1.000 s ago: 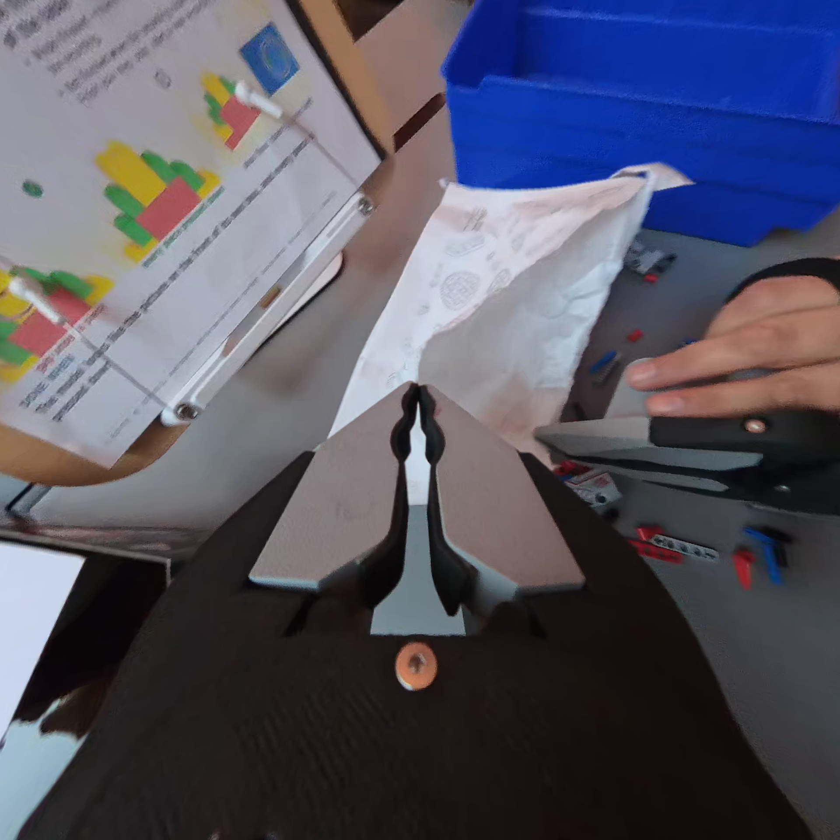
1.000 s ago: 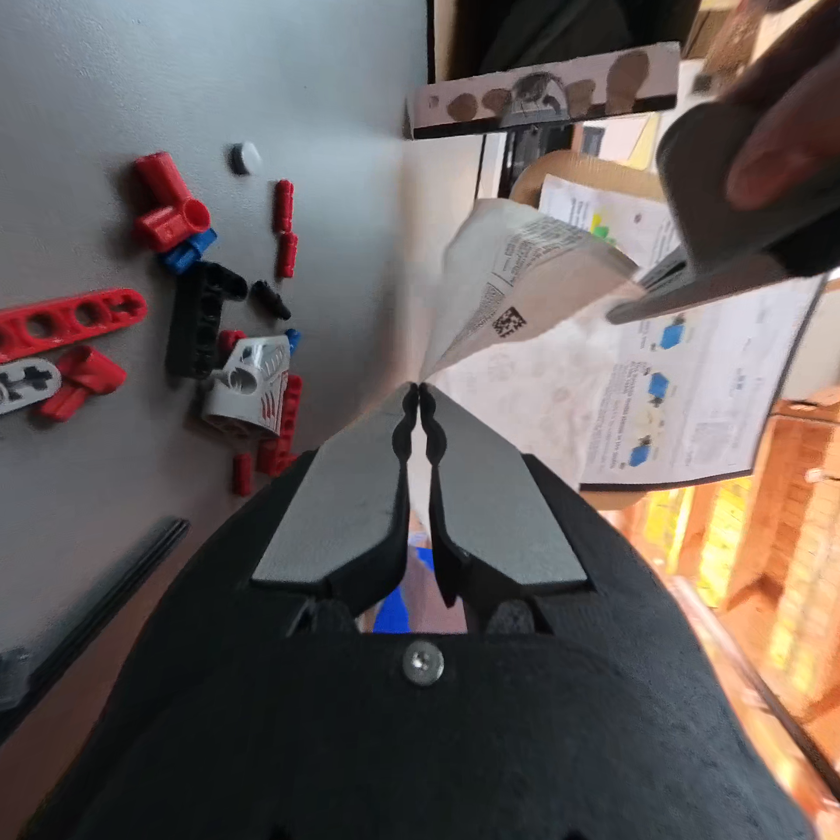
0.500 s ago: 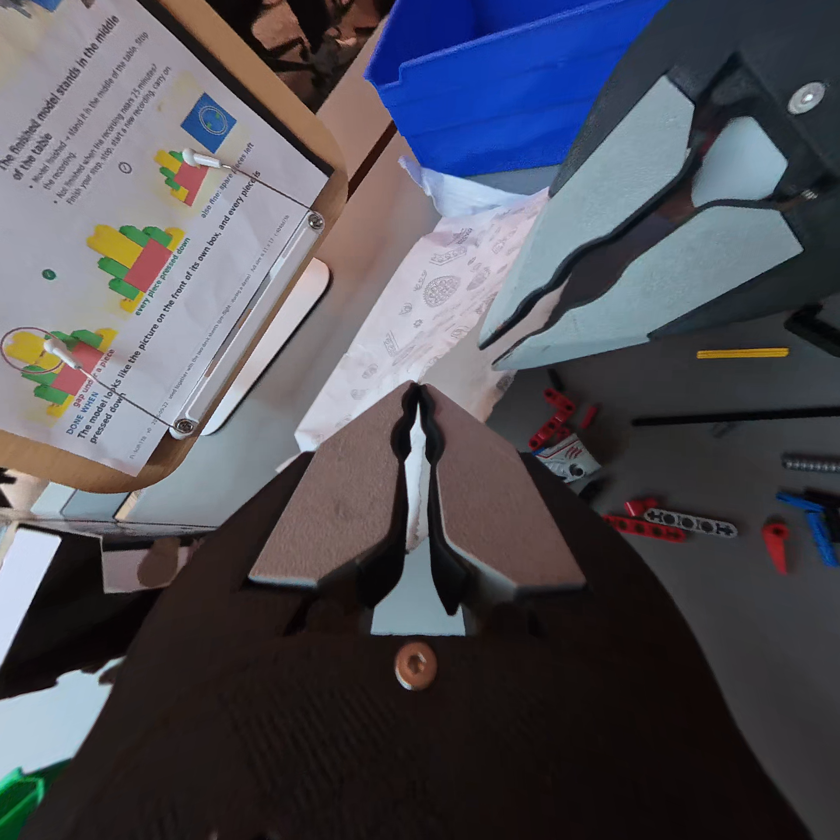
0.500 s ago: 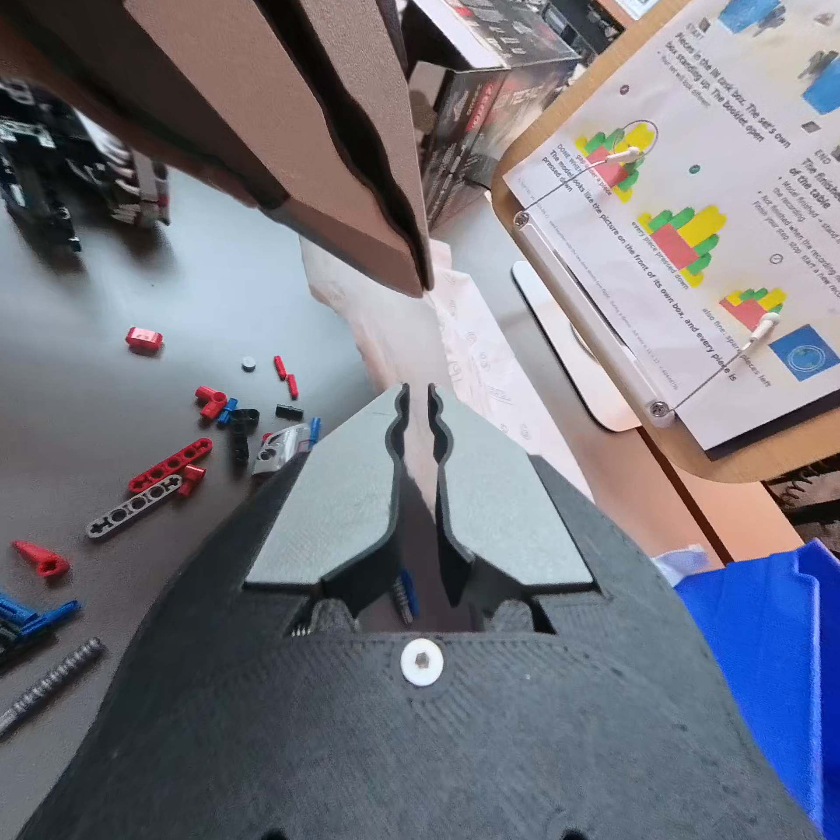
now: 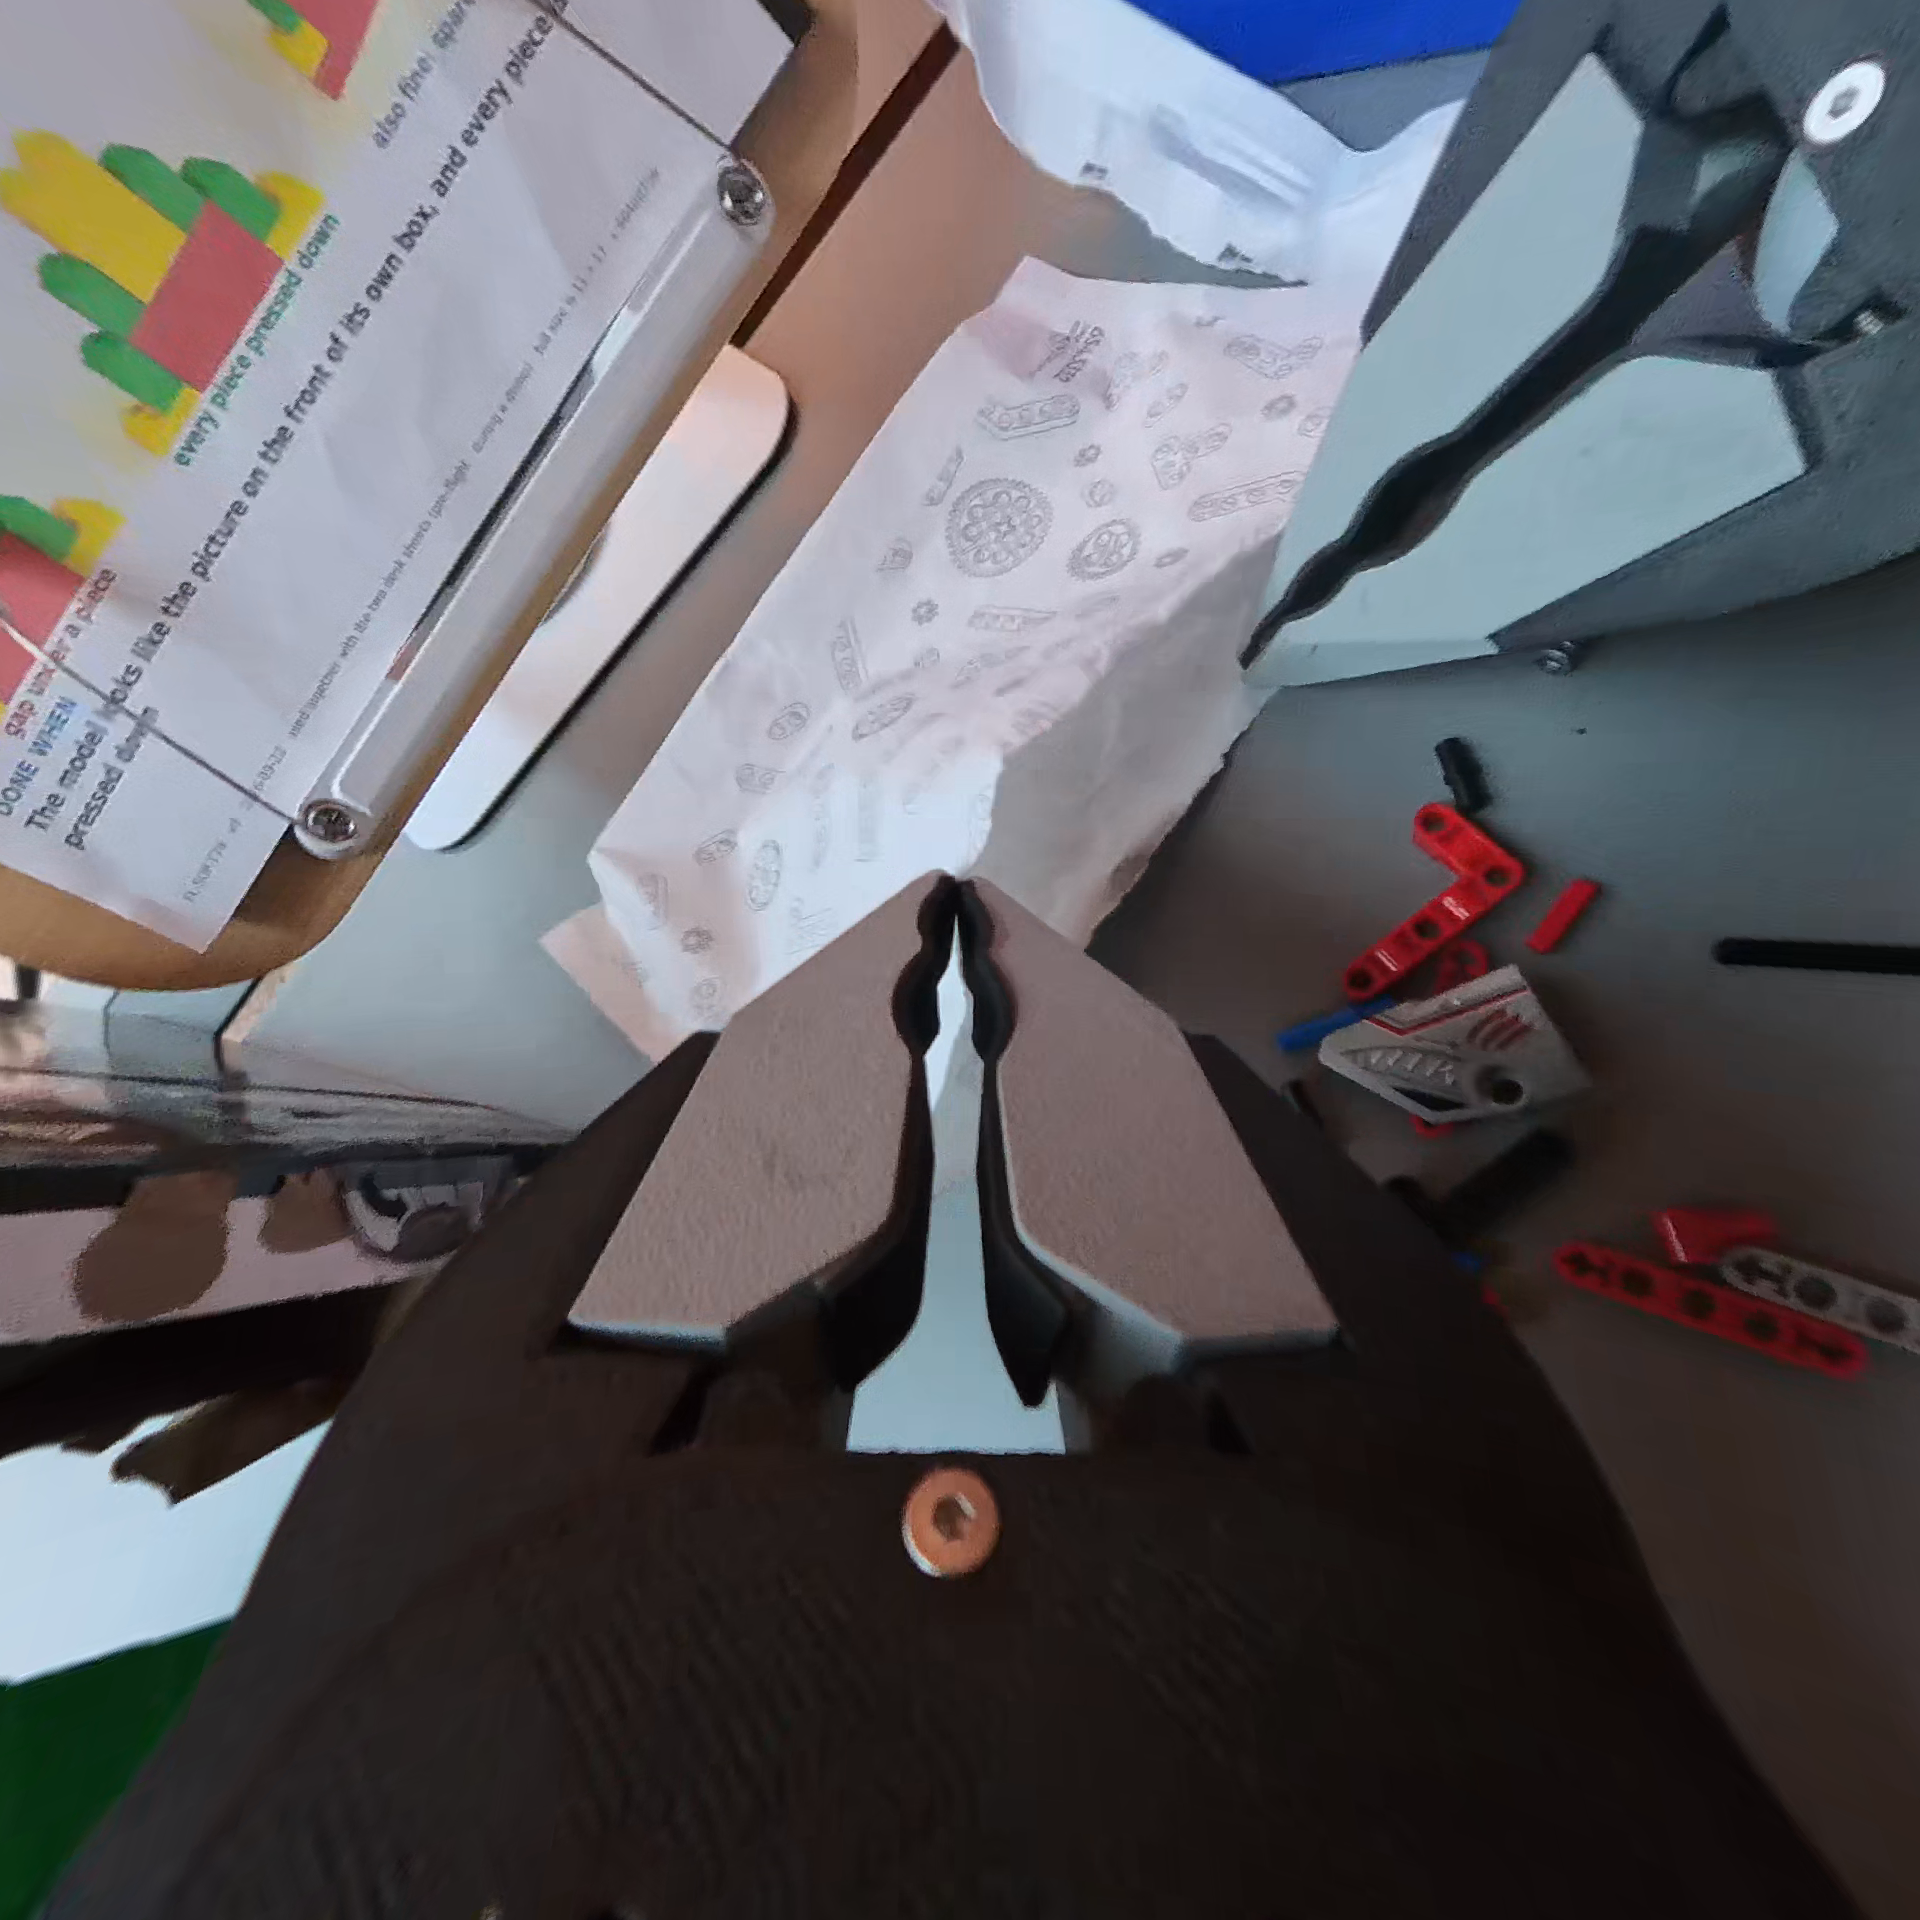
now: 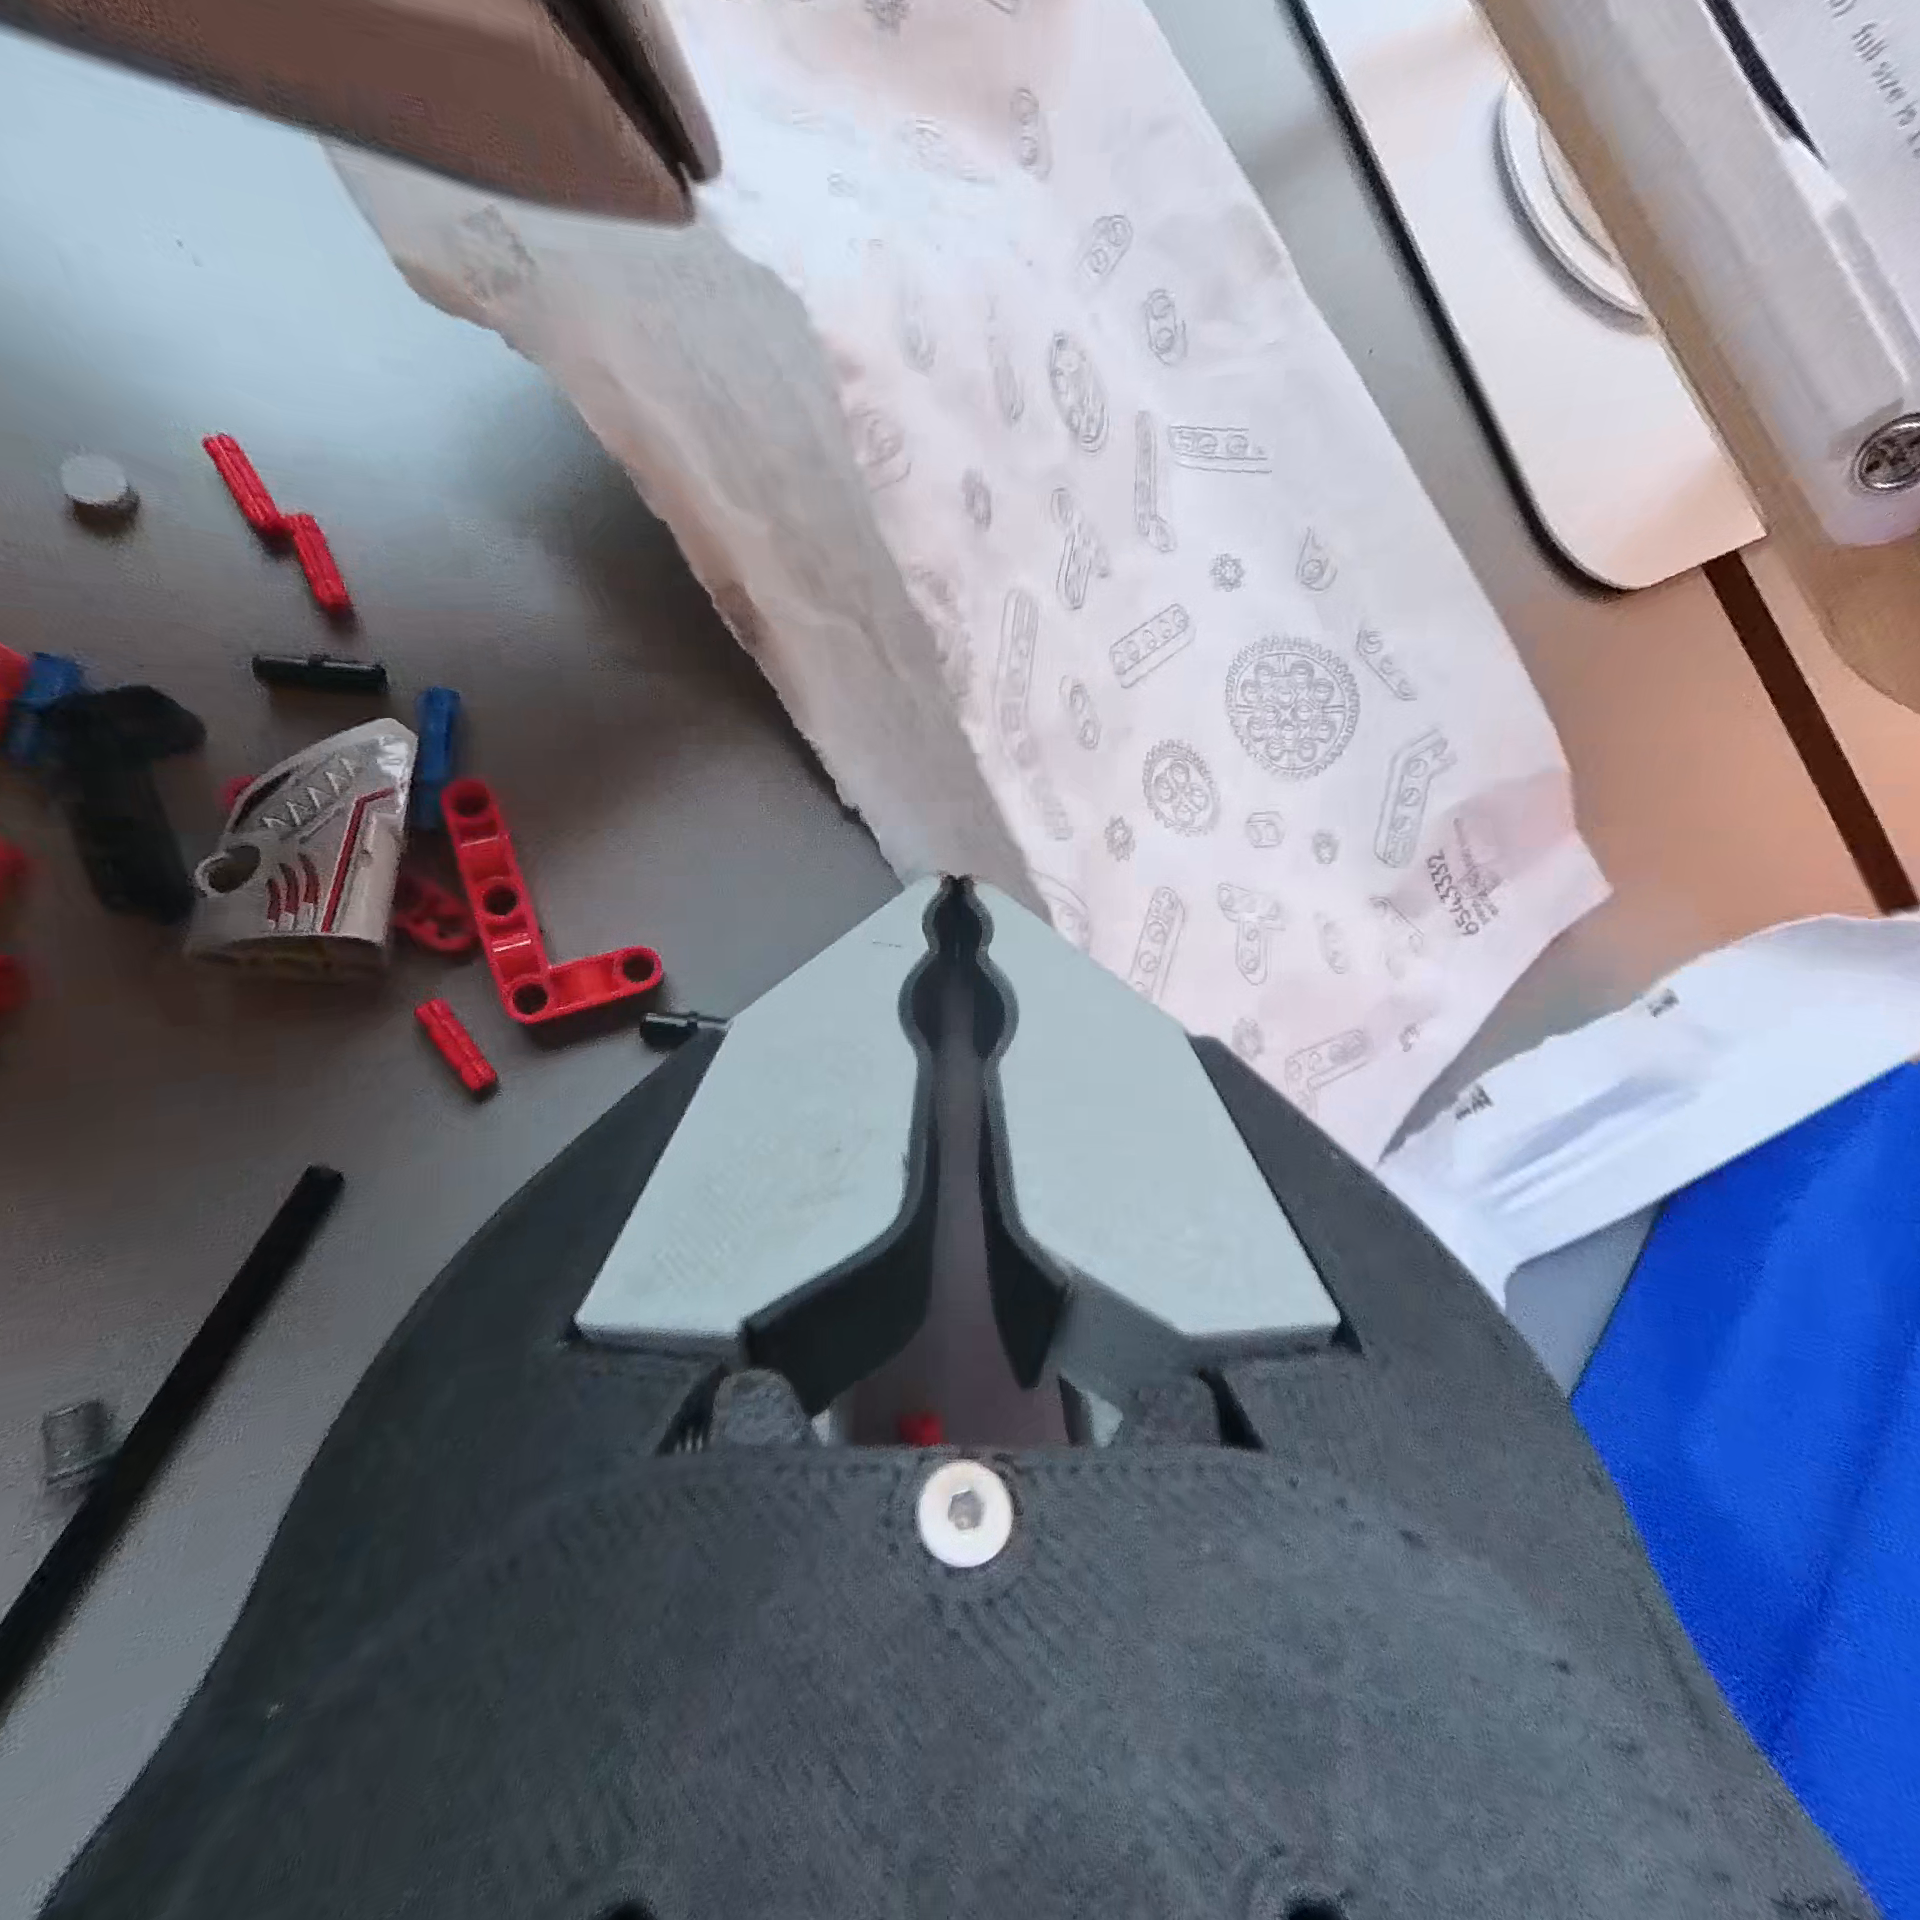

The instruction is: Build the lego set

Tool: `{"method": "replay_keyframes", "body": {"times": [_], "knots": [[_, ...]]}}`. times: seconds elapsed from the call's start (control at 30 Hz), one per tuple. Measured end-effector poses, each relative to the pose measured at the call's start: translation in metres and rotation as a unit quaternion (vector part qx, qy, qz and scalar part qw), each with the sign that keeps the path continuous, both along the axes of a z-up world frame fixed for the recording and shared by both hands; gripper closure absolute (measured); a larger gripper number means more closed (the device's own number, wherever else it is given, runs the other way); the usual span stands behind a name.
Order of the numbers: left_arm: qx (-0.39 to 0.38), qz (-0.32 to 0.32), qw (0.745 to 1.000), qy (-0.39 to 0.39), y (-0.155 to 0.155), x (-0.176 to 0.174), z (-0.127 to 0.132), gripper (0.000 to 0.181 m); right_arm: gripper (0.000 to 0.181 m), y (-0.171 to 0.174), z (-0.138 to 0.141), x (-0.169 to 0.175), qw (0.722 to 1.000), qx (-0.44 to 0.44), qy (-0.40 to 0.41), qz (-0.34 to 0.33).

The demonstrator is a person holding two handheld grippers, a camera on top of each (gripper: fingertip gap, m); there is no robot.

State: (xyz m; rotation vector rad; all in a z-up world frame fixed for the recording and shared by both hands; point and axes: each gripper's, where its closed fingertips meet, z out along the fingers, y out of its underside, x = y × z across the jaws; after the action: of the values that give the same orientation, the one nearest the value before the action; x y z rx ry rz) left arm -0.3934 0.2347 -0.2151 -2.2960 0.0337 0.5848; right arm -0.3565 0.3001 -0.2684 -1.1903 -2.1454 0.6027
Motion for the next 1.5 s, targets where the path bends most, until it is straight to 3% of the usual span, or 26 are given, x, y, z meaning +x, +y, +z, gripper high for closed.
{"method": "replay_keyframes", "body": {"times": [0.13, 0.27, 0.4, 0.5, 0.63, 0.7, 0.77, 0.87, 1.0, 1.07, 1.17, 1.2, 1.37, 1.5], "knots": [[0.032, -0.026, 0.999, -0.035, 0.012, 0.007, -0.009, 0.181, 0.181, 0.004, 0.004, 0.007, 1.000, 0.022, -0.002, 0.001], [0.048, -0.048, 0.998, 0.003, 0.009, 0.008, -0.003, 0.181, 0.179, -0.041, 0.031, 0.031, 0.992, -0.063, 0.019, 0.109], [0.052, -0.050, 0.996, -0.044, 0.005, 0.013, -0.008, 0.181, 0.135, -0.086, 0.036, 0.058, 0.972, -0.101, 0.018, 0.213], [0.039, -0.049, 0.995, -0.074, -0.001, 0.017, -0.019, 0.181, 0.133, -0.103, 0.028, 0.064, 0.964, -0.097, 0.007, 0.249], [0.014, -0.055, 0.996, -0.072, -0.008, 0.013, -0.032, 0.181, 0.137, -0.090, 0.005, 0.039, 0.983, -0.040, -0.007, 0.181], [0.034, -0.057, 0.993, -0.094, -0.008, 0.013, -0.030, 0.181, 0.159, -0.077, 0.004, 0.026, 0.989, -0.013, 0.015, 0.147], [0.076, -0.062, 0.988, -0.121, -0.004, 0.015, -0.018, 0.181, 0.160, -0.065, 0.006, 0.019, 0.990, 0.025, 0.039, 0.133], [0.122, -0.075, 0.982, -0.122, -0.003, 0.017, 0.000, 0.181, 0.138, -0.071, 0.015, 0.027, 0.987, -0.025, 0.039, 0.152], [0.138, -0.079, 0.981, -0.109, -0.003, 0.017, 0.008, 0.181, 0.134, -0.063, 0.040, 0.026, 0.982, -0.102, 0.065, 0.146], [0.154, -0.083, 0.978, -0.114, -0.001, 0.018, 0.013, 0.181, 0.142, -0.055, 0.044, 0.014, 0.984, -0.119, 0.075, 0.107], [0.163, -0.092, 0.974, -0.128, 0.000, 0.022, 0.014, 0.181, 0.177, -0.021, 0.055, -0.012, 0.990, -0.030, 0.135, 0.002], [0.165, -0.090, 0.973, -0.130, 0.000, 0.021, 0.014, 0.181, 0.181, -0.019, 0.056, -0.016, 0.989, 0.005, 0.150, 0.001], [0.239, -0.093, 0.953, -0.163, -0.001, 0.020, 0.037, 0.181, 0.181, 0.005, 0.019, -0.022, 0.980, 0.174, 0.091, -0.029], [0.296, -0.056, 0.941, -0.154, -0.009, 0.000, 0.054, 0.181, 0.181, -0.007, 0.002, -0.020, 0.984, 0.169, 0.059, 0.003]]}}
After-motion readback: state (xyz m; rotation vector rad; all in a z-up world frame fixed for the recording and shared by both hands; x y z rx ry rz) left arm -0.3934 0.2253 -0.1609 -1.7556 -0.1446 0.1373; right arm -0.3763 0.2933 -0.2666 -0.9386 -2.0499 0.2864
